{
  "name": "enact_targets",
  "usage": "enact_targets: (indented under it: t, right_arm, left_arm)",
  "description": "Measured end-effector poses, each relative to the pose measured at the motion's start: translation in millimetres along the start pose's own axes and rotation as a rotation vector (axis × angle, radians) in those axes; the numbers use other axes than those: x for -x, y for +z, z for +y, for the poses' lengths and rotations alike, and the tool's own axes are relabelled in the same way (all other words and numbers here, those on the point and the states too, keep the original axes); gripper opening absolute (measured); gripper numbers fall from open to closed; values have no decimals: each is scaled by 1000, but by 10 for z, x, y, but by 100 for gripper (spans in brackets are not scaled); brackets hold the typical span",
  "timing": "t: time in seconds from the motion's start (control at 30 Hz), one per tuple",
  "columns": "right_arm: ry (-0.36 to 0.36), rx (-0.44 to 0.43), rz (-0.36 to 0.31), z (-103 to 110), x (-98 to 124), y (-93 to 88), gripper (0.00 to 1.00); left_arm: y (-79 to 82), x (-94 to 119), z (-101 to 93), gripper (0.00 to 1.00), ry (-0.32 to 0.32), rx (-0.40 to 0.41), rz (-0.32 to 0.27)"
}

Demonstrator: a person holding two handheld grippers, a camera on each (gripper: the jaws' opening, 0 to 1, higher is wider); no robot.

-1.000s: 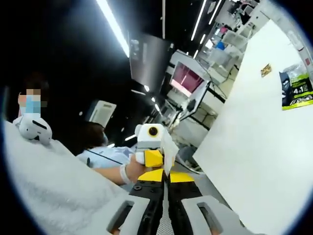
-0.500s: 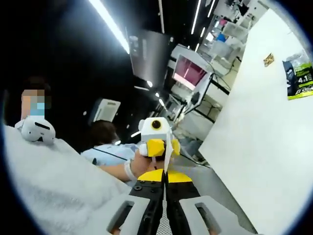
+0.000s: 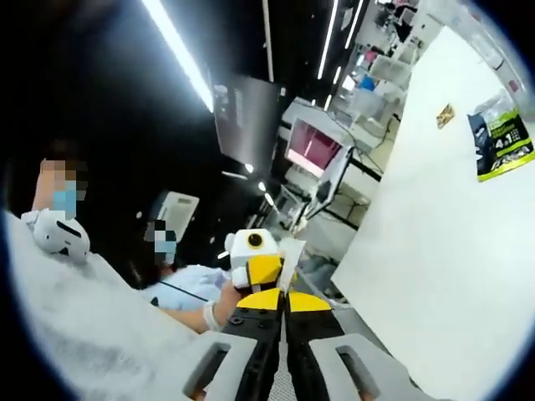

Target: Arrange the skincare products in the storage area until every visible bottle or jar stands upright without overlapping.

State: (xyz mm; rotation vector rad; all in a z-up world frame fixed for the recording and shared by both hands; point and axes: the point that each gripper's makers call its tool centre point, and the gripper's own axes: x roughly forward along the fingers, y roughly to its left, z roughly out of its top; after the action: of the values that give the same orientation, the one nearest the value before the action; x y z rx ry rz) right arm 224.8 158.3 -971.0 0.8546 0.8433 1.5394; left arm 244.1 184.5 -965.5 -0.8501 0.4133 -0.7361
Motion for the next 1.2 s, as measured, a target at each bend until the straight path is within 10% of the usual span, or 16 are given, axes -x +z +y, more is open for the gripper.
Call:
enact_targets:
  t: [0.27,0.43,0.73,1.03,1.2]
  right_arm:
    - [-39,-6,6,-85,31,56,0]
    - [-59,13,-2,-126,38,192,0]
    - [-201,50,-31,-447,71,579,0]
    - [-264,59,-26,-558,-44,903,0]
    - [-298,60,-27,-648,-176,1058,0]
  left_arm:
    - [10,-43,31,0,61,-50,2]
    - [133,31,184,3,212,-235,3]
    - [-164,300,806,20,588,-567,270]
    - [-414,264,1047,22,658,-711,428]
    - [-608,283,1128,21,649,-659,519]
